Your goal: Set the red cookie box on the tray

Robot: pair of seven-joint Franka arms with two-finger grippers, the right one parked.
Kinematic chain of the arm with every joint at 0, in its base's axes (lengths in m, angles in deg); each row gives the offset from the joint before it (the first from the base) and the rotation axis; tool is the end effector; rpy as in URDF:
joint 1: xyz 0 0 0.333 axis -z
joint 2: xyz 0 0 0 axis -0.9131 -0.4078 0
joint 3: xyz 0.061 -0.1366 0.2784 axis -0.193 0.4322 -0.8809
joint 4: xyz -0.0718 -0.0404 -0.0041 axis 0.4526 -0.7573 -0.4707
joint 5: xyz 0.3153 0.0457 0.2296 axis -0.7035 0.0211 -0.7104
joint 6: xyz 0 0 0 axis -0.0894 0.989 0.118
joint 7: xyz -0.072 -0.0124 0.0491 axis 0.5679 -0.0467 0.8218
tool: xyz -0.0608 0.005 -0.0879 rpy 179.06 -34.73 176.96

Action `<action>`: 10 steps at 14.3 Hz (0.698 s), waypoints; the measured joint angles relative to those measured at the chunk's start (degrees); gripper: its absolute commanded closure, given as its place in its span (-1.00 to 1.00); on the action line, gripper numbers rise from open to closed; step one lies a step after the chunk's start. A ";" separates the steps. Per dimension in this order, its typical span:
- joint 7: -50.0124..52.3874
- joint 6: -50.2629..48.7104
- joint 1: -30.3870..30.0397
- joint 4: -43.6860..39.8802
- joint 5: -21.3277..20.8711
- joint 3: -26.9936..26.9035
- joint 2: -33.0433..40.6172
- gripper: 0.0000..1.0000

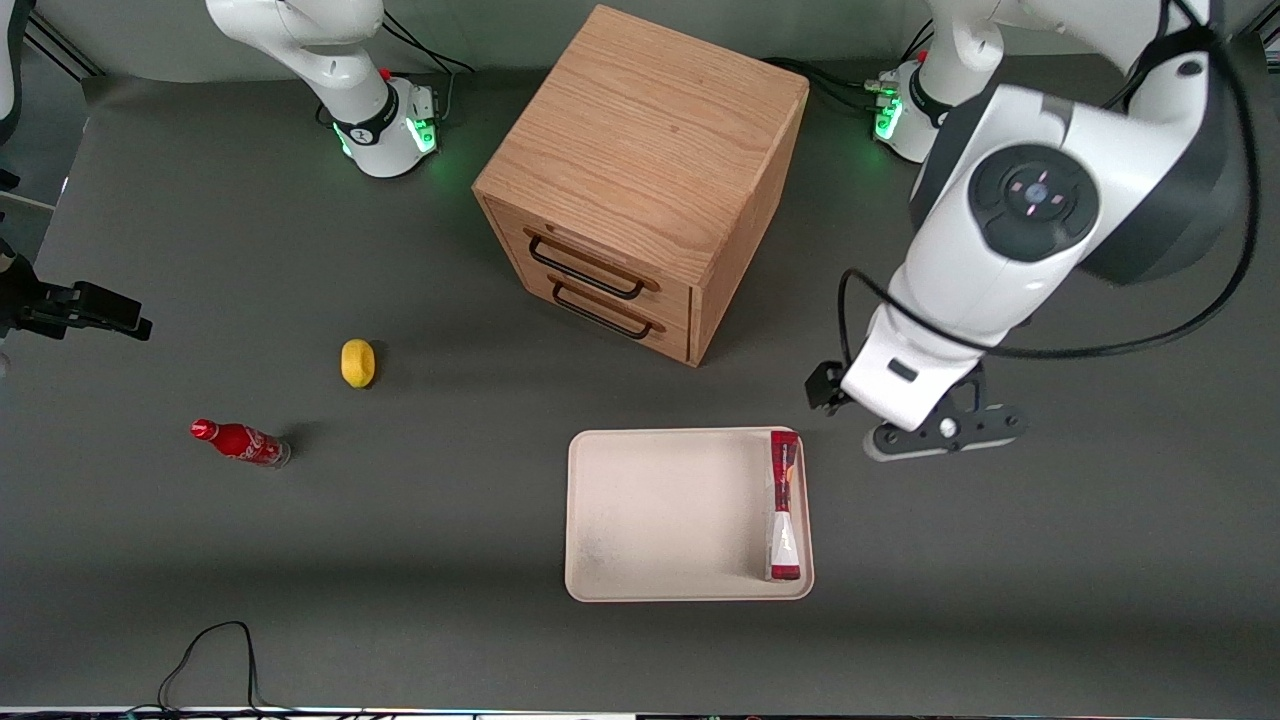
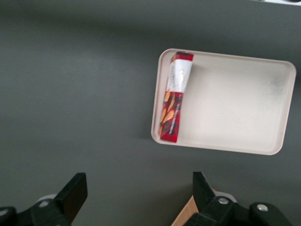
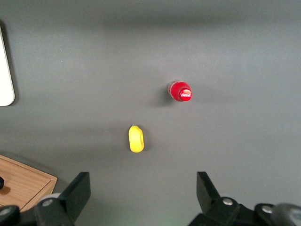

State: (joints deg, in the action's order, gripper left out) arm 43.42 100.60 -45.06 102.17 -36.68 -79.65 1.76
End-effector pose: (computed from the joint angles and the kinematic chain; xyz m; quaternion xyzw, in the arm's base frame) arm 0.6311 -0.2736 0.5636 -0.9972 -0.0707 -0.0210 0.0126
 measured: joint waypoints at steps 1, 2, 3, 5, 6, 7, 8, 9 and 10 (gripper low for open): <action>-0.61 -1.32 -0.79 0.23 -0.19 -0.11 0.88 -1.00; -2.16 -2.30 -2.01 0.79 -0.25 -0.18 1.79 -1.00; -4.40 -2.75 -3.74 1.96 -0.28 -0.25 3.09 -1.00; -9.55 -2.80 -7.43 5.72 -0.30 -0.35 6.27 -1.00; -12.45 -2.80 -9.32 7.98 -0.30 -0.39 8.16 -1.00; -15.60 -2.80 -11.34 10.42 -0.29 -0.43 10.25 -1.00; -18.90 -2.80 -13.43 12.84 -0.25 -0.46 12.34 -1.00; -23.16 -2.78 -16.44 16.25 -0.17 -0.51 15.29 -1.00; -24.76 -2.60 -17.78 17.97 -0.13 -0.53 16.67 -1.00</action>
State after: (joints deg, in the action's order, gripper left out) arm 18.67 98.00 -62.83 120.14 -36.81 -80.18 18.43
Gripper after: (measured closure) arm 0.000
